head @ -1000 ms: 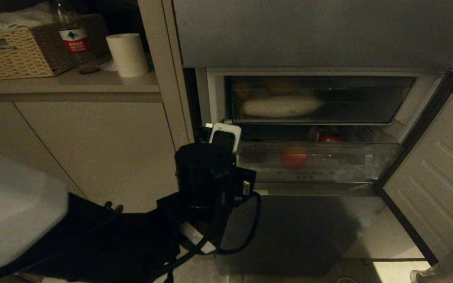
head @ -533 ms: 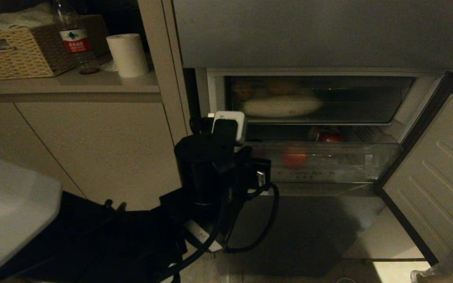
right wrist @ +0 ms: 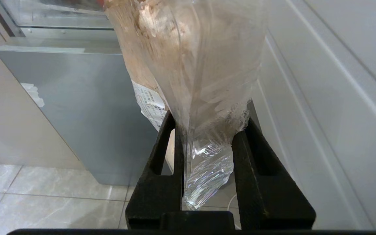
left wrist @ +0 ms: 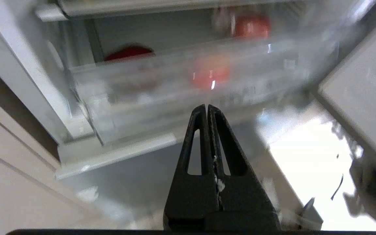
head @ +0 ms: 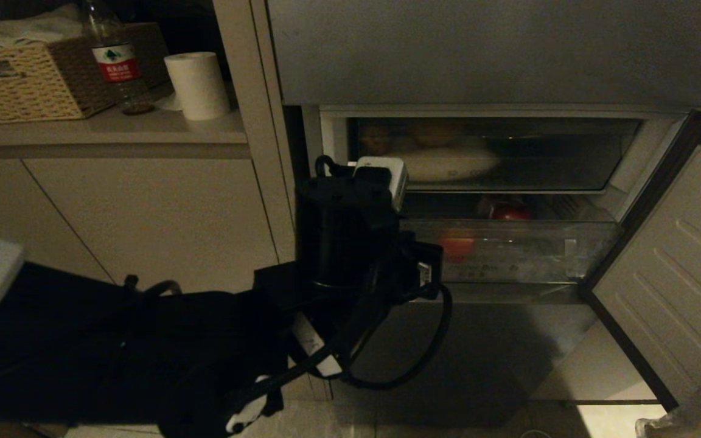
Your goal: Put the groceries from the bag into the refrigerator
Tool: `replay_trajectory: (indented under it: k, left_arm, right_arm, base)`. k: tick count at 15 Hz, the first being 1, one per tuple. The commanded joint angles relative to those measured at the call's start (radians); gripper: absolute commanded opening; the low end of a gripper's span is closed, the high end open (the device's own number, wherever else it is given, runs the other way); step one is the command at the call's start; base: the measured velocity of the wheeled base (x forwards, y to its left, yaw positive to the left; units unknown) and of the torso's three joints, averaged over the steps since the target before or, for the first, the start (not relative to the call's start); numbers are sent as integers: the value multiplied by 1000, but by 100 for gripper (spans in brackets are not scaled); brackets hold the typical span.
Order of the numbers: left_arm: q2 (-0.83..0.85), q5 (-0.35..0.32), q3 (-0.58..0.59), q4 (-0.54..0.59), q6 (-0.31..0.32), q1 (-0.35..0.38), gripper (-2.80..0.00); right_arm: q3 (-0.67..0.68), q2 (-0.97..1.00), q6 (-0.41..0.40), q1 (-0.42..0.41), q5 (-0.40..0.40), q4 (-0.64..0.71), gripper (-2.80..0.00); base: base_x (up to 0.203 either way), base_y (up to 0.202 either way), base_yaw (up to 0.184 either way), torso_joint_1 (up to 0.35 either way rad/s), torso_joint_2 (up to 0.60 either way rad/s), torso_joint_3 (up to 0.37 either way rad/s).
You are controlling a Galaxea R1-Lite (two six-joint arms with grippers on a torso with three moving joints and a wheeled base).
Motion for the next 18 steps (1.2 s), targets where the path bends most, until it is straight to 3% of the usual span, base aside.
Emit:
replay_trajectory:
  k: [1, 8, 12, 14, 16, 18]
  left_arm:
    - [24, 5, -77, 76, -1, 6, -280]
    - [204, -12, -432, 380, -24, 113, -280]
    - [254, -12, -562, 576, -101, 111, -280]
    - [302, -4, -691, 660, -150, 113, -280]
    - [354, 11, -786, 707, -166, 120, -280]
    - [368, 20, -782, 713, -170, 124, -280]
  right_arm:
    - [0, 0, 0, 0, 0, 0, -280]
    - [0, 0, 0, 0, 0, 0, -280]
    - [-1, 0, 0, 0, 0, 0, -280]
    - [-1, 0, 0, 0, 0, 0, -280]
    - [-1, 0, 0, 0, 0, 0, -280]
    - [0, 0, 0, 0, 0, 0, -280]
  base:
    - [0, 0, 0, 0, 0, 0]
    - [0, 0, 0, 0, 0, 0]
    - [0, 0, 0, 0, 0, 0]
    - [0, 0, 0, 0, 0, 0]
    - [0, 0, 0, 0, 0, 0]
    - [0, 0, 0, 0, 0, 0]
